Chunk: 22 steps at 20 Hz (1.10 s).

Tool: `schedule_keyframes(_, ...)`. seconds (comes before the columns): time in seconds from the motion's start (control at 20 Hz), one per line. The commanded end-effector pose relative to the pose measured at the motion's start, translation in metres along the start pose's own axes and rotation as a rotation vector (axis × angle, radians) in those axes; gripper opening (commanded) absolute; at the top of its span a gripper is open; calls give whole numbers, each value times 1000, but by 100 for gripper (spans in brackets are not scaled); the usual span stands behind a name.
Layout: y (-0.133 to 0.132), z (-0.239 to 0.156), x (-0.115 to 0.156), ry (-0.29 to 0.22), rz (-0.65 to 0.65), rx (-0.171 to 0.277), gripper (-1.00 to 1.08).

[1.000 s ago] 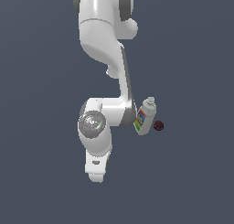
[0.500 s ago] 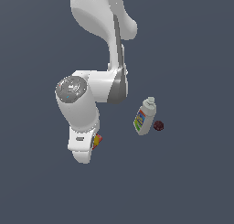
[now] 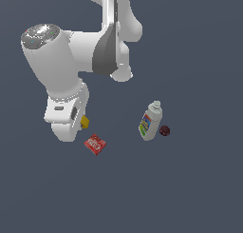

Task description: Pick up a designated object from a clutter of objects.

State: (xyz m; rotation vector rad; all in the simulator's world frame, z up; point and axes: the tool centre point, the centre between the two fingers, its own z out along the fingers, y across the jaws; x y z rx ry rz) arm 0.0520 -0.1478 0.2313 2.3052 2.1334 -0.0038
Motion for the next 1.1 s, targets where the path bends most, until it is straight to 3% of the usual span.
schedule_keyframes(0.0, -13, -24, -13, 1, 0, -1, -100)
schedule_keyframes(0.55, -57, -112, -63, 4, -1, -2, -100)
schedule_keyframes(1.05, -68, -139, -80, 3, 0, -1, -100)
